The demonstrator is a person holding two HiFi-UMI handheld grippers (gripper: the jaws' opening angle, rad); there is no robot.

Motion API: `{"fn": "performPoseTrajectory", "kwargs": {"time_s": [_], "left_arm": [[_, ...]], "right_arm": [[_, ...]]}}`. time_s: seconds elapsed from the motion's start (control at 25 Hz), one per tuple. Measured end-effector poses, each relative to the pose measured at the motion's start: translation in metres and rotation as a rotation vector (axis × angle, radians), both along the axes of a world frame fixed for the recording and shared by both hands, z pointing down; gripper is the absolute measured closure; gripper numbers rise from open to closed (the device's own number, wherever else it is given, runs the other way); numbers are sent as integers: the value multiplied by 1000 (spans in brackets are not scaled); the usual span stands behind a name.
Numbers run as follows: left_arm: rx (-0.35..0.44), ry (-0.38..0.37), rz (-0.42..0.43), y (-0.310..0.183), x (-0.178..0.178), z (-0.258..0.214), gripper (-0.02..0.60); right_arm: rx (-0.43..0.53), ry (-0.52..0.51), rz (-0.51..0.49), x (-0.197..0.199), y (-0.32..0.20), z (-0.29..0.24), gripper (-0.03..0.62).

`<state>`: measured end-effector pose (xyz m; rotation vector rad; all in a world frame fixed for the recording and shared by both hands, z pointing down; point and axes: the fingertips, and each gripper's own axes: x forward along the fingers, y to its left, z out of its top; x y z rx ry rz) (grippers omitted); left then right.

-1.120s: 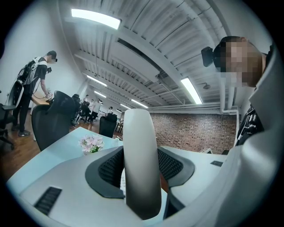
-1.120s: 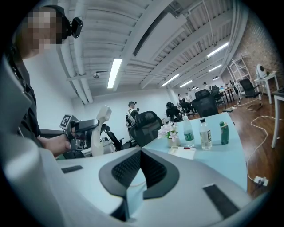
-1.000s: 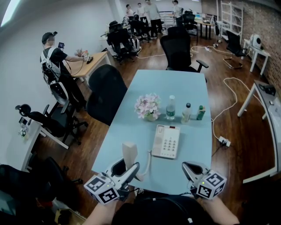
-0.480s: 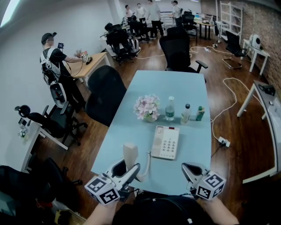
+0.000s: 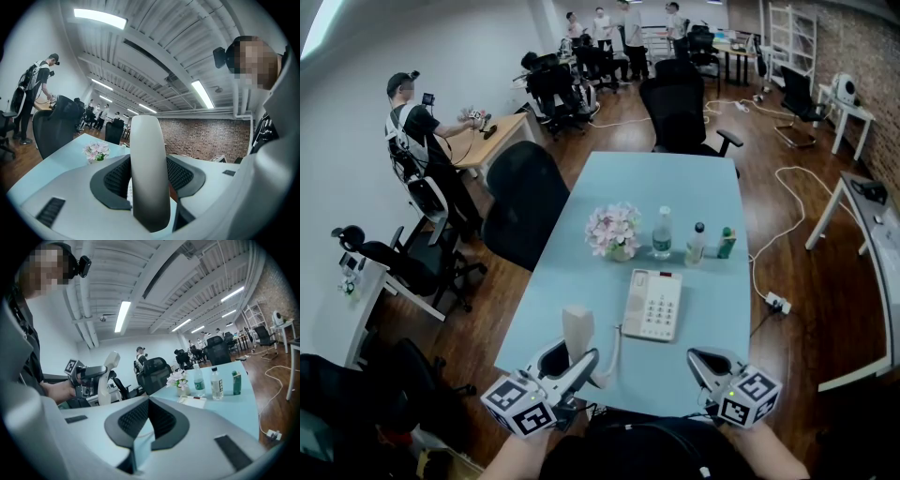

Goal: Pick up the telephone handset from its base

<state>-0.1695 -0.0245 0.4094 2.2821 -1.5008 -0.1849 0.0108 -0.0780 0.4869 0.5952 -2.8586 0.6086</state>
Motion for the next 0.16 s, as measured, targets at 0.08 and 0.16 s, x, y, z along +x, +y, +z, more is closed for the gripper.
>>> {"fn": "performPoseTrajectory", "kwargs": {"time_s": [0.08,0.16], "left_arm": [[1,-2,1,1,0,2,360],[-2,2,-1,2,-1,2,360]], "right_arm": [[1,1,0,0,0,0,579],[0,3,1,0,1,0,579]]}}
